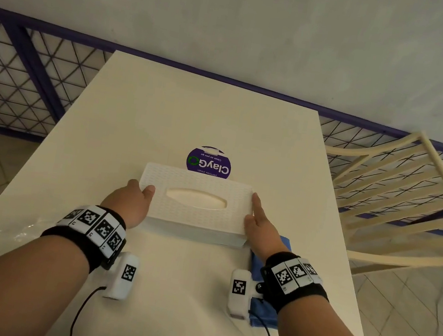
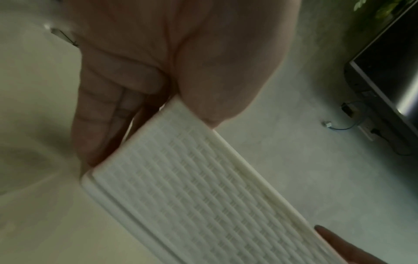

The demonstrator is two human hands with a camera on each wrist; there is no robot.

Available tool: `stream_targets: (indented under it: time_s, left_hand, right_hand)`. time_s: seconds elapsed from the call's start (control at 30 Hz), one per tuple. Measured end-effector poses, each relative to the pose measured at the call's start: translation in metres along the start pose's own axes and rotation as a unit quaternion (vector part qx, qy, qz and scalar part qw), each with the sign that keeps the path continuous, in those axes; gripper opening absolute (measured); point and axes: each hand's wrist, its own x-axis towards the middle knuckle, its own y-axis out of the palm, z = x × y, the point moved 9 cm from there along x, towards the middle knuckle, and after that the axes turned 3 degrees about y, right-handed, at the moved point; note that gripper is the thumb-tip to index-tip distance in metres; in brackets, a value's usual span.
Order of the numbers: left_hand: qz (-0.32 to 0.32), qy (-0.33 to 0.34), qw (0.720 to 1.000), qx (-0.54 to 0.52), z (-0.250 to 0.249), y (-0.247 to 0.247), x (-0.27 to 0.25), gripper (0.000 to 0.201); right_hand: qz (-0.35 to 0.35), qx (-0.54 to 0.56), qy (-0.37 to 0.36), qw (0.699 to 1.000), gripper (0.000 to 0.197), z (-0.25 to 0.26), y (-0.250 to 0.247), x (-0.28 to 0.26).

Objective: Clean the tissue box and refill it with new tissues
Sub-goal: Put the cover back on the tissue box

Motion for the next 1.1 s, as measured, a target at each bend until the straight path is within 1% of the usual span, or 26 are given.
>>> stream_targets:
  time_s: [0.1, 0.17, 0.23, 0.3, 0.37, 0.43, 0.5, 0.6, 0.67, 0.7, 0.73, 0.77, 0.8, 0.83, 0.87, 0.9, 0.97, 1.1]
  left_hand:
    - [0.007, -0.009, 1.0, -0.005, 0.0, 0.002, 0.001, 0.059]
    - [0.002, 0.017, 1.0, 0.016, -0.007, 0.004, 0.0, 0.059]
    - [-0.021, 0.078, 0.992, 0.096, -0.019, 0.002, -0.001, 0.057]
    - [-0.018, 0.125, 0.974, 0.189, -0.026, 0.003, -0.001, 0.055]
    - [-0.008, 0.136, 0.96, 0.243, -0.026, 0.003, 0.003, 0.055]
    - [0.005, 0.138, 0.954, 0.267, -0.028, 0.005, 0.008, 0.056]
    - [0.012, 0.142, 0.948, 0.283, -0.03, 0.007, 0.01, 0.056]
    - [0.002, 0.147, 0.943, 0.298, -0.035, 0.004, 0.009, 0.056]
    - [0.006, 0.143, 0.947, 0.287, -0.035, 0.004, 0.009, 0.056]
    - [0.013, 0.139, 0.951, 0.275, -0.035, 0.005, 0.008, 0.056]
    - [0.018, 0.136, 0.955, 0.264, -0.034, 0.006, 0.008, 0.055]
    - [0.021, 0.134, 0.957, 0.256, -0.034, 0.005, 0.008, 0.055]
    - [0.025, 0.133, 0.96, 0.246, -0.033, 0.006, 0.008, 0.055]
    - [0.028, 0.131, 0.962, 0.238, -0.033, 0.006, 0.009, 0.055]
    - [0.03, 0.131, 0.963, 0.232, -0.032, 0.007, 0.009, 0.055]
    - [0.032, 0.13, 0.964, 0.228, -0.032, 0.008, 0.009, 0.055]
    - [0.033, 0.133, 0.966, 0.222, -0.032, 0.008, 0.009, 0.056]
    - [0.03, 0.136, 0.964, 0.228, -0.034, 0.007, 0.009, 0.057]
  right_hand:
    - [0.011, -0.106, 0.011, 0.994, 0.06, 0.014, 0.001, -0.001]
    - [0.017, -0.164, 0.026, 0.986, 0.064, 0.016, 0.003, 0.002]
    - [0.022, -0.188, 0.047, 0.981, 0.07, 0.015, 0.005, 0.006]
    - [0.03, -0.214, 0.064, 0.974, 0.075, 0.014, 0.004, 0.009]
    - [0.04, -0.253, 0.073, 0.964, 0.076, 0.013, 0.003, 0.011]
    - [0.043, -0.297, 0.072, 0.951, 0.077, 0.015, 0.002, 0.013]
    - [0.032, -0.327, 0.069, 0.942, 0.076, 0.017, 0.0, 0.016]
    - [0.028, -0.351, 0.065, 0.934, 0.076, 0.02, 0.0, 0.017]
    - [0.028, -0.352, 0.08, 0.932, 0.076, 0.018, 0.001, 0.015]
    - [0.003, -0.362, 0.076, 0.929, 0.074, 0.021, -0.002, 0.014]
    - [-0.043, -0.376, 0.054, 0.924, 0.069, 0.031, -0.005, 0.012]
    - [-0.101, -0.374, 0.015, 0.922, 0.06, 0.045, -0.007, 0.01]
    - [-0.141, -0.35, -0.027, 0.926, 0.048, 0.061, -0.004, 0.005]
    - [-0.152, -0.326, -0.06, 0.931, 0.039, 0.074, 0.005, 0.001]
    - [-0.138, -0.316, -0.074, 0.936, 0.036, 0.081, 0.018, -0.001]
    - [-0.112, -0.314, -0.069, 0.94, 0.039, 0.081, 0.034, 0.001]
    - [-0.078, -0.326, -0.039, 0.941, 0.046, 0.075, 0.057, 0.006]
    - [-0.056, -0.335, -0.023, 0.94, 0.05, 0.079, 0.064, 0.021]
